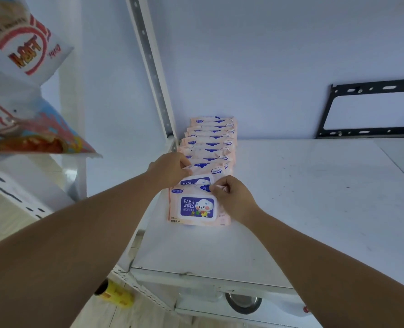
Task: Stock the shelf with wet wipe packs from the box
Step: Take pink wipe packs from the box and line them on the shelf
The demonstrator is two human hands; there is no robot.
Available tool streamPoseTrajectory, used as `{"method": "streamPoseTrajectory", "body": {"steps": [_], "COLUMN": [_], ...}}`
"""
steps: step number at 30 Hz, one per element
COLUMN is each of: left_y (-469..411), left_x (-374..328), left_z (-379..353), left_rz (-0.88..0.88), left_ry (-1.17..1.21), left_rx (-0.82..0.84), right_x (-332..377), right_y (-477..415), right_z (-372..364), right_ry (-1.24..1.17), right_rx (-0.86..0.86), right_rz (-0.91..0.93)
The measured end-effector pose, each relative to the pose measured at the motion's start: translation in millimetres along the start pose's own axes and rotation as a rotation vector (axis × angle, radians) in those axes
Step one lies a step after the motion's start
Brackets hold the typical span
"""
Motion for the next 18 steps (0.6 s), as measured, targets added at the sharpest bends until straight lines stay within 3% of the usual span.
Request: {"method": "streamPoseTrajectory", "body": {"steps": [5, 18], "left_y": [11, 73], "left_x": [-2, -16], "left_z": [8, 13], "left_rz": [-0.030, -0.058], "left_ry": [0.111, 0.064], "left_rx": [-0.039, -0.043], "right_x": [5, 1], "right_y": [7, 37], "right_z": [16, 51], "right_ry": [0.080, 0.283], "right_rx": [-0.019, -0.031], "right_rz": [0.045, 0.172]}}
Point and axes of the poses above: each hand's wrist, its own y-axis away from the middle knuckle, its own z-axis out of the back of the hand, x = y × z, the point moved 9 cm from there along -y, towards the middle knuckle, and after that the axes turned 4 degrees about z, right-handed, at the moved point
